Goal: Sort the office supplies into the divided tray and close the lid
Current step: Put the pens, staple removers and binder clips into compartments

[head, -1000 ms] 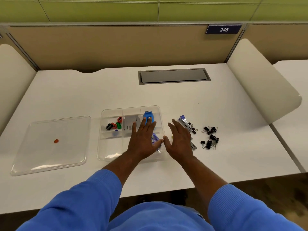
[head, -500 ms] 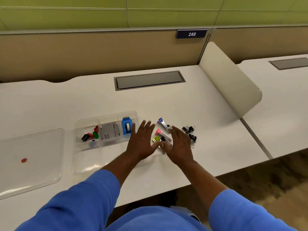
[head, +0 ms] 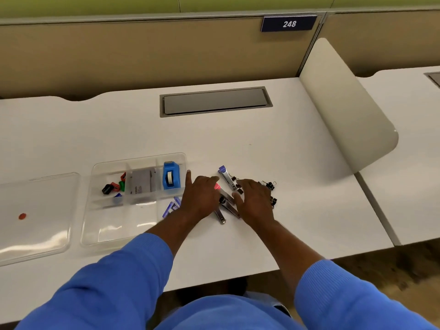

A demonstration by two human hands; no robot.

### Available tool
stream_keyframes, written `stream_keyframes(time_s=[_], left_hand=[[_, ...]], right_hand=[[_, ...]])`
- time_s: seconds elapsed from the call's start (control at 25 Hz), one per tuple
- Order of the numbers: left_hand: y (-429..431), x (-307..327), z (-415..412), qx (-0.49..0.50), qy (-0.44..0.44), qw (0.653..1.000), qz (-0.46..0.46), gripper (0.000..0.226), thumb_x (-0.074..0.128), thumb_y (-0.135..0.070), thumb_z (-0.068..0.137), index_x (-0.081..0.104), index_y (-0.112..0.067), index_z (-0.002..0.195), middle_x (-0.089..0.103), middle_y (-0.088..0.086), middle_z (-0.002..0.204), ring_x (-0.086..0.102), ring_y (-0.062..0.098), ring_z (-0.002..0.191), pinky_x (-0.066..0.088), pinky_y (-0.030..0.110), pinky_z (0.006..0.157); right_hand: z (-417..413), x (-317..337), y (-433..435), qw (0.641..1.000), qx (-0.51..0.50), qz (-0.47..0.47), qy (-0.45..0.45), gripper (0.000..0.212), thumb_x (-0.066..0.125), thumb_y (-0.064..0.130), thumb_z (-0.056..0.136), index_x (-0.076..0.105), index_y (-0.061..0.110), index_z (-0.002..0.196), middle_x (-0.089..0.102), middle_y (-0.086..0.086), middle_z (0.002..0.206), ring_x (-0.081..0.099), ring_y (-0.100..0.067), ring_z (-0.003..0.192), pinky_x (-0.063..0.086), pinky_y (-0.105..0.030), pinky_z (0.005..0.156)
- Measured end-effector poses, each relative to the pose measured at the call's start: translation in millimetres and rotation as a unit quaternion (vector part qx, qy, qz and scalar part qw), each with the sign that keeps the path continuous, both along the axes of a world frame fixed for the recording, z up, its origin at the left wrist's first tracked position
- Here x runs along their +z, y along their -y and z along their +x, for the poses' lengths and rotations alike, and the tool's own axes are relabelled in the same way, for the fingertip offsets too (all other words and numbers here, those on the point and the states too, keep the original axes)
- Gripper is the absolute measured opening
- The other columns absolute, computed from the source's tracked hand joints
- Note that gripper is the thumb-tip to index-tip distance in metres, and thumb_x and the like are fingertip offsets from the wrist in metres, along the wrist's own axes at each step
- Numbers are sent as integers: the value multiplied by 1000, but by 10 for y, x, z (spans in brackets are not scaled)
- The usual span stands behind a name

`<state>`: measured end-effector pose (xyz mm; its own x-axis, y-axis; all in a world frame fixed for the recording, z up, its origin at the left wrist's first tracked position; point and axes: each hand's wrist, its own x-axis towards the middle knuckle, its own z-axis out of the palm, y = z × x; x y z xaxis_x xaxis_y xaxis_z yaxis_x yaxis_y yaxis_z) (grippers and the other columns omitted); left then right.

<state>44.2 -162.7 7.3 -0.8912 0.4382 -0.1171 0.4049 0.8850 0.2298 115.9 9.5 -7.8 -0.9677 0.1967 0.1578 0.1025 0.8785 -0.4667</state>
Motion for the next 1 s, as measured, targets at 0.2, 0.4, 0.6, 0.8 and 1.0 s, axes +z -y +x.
stream_keyframes(time_s=[0.2,0.4,0.6,0.8,1.0], left_hand=[[14,-8,-229,-1,44,999,26,40,52,-42,95,56,-32,133,61,-8,132,43,12,132,-10,48,120],[-7,27,-329,-35,44,998,16,32,53,-45,95,65,-30,120,67,-6,119,49,14,125,-8,51,120],[-26,47,-370,-47,75,996,31,21,59,-42,88,67,-26,100,64,-7,98,52,13,114,-6,48,121],[-40,-11,-346,-63,107,992,25,15,63,-39,86,60,-25,90,65,-6,94,54,13,105,0,45,120],[-33,20,-356,-36,98,991,79,14,66,-37,82,55,-29,82,58,-11,81,50,9,84,15,38,118]], right_hand=[[-291,-49,-70,998,30,4,52,34,61,34,93,63,21,124,66,2,115,57,-23,112,33,-41,99],[-553,-93,-41,996,42,34,69,32,60,42,91,67,20,113,63,-1,109,55,-25,107,33,-40,92],[-697,-130,-16,993,40,66,89,26,62,42,87,67,18,95,59,-2,96,53,-25,96,34,-40,83],[-719,-143,-37,994,35,55,88,16,58,32,86,64,18,86,57,0,90,52,-24,90,34,-39,81],[-720,-78,-67,996,43,-20,77,13,59,32,86,56,20,91,61,3,87,57,-23,82,34,-37,84]])
